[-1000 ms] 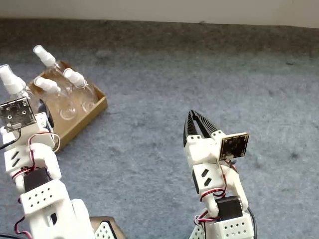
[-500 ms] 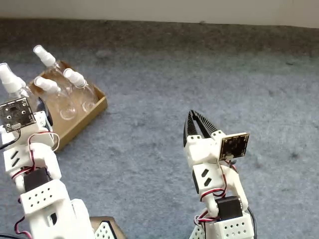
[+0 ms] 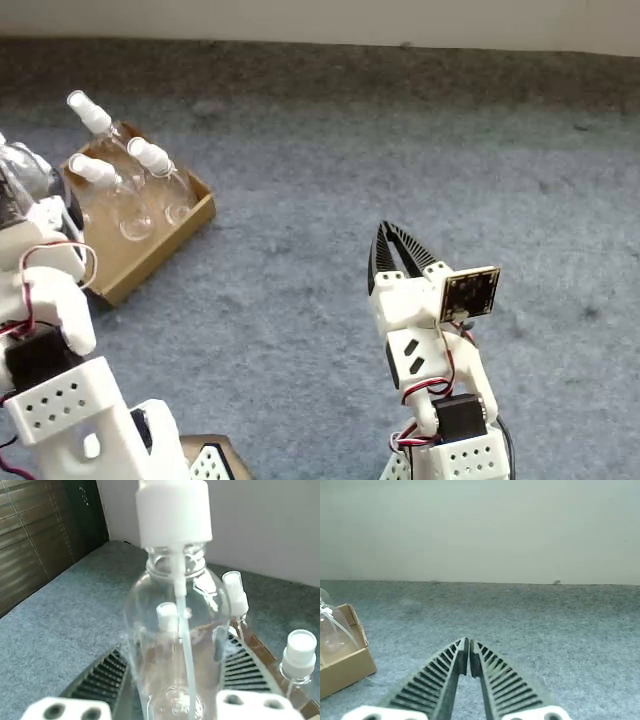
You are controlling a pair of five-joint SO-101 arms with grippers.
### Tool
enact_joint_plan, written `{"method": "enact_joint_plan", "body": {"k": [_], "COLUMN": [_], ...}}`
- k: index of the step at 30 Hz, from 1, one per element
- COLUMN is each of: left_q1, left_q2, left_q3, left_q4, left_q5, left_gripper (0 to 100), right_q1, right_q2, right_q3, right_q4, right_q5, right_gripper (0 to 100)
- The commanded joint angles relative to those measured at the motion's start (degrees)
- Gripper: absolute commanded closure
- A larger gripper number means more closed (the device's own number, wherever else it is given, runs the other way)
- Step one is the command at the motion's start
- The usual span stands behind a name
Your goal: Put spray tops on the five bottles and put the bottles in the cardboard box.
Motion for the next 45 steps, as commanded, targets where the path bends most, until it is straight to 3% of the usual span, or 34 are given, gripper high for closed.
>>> {"method": "enact_joint_plan", "body": {"k": [1,13,21,29,38,45], "left_q1": [1.54,1.36,1.27,1.54,1.71,1.36], "left_q2": [5.05,18.24,20.88,20.35,14.37,12.97], "left_q3": [-9.01,-20.88,-21.85,-12.53,-3.12,4.44], "left_q4": [2.99,4.66,-3.43,-14.86,-16.18,-24.79], "left_q5": [1.05,0.97,0.70,-1.32,-1.76,-1.76], "left_gripper": [93,93,93,93,93,92], "right_q1": [-0.31,-0.31,-0.31,-0.31,-0.31,-0.31], "right_q2": [-0.31,-0.31,-0.31,-0.31,-0.40,-0.40], "right_q3": [6.73,6.73,6.73,6.73,6.73,6.73], "right_q4": [0.40,0.40,0.40,0.40,0.31,0.31], "right_q5": [0.53,0.53,0.53,0.53,0.53,0.53], "right_gripper": [99.4,99.4,99.4,99.4,99.4,99.4]}}
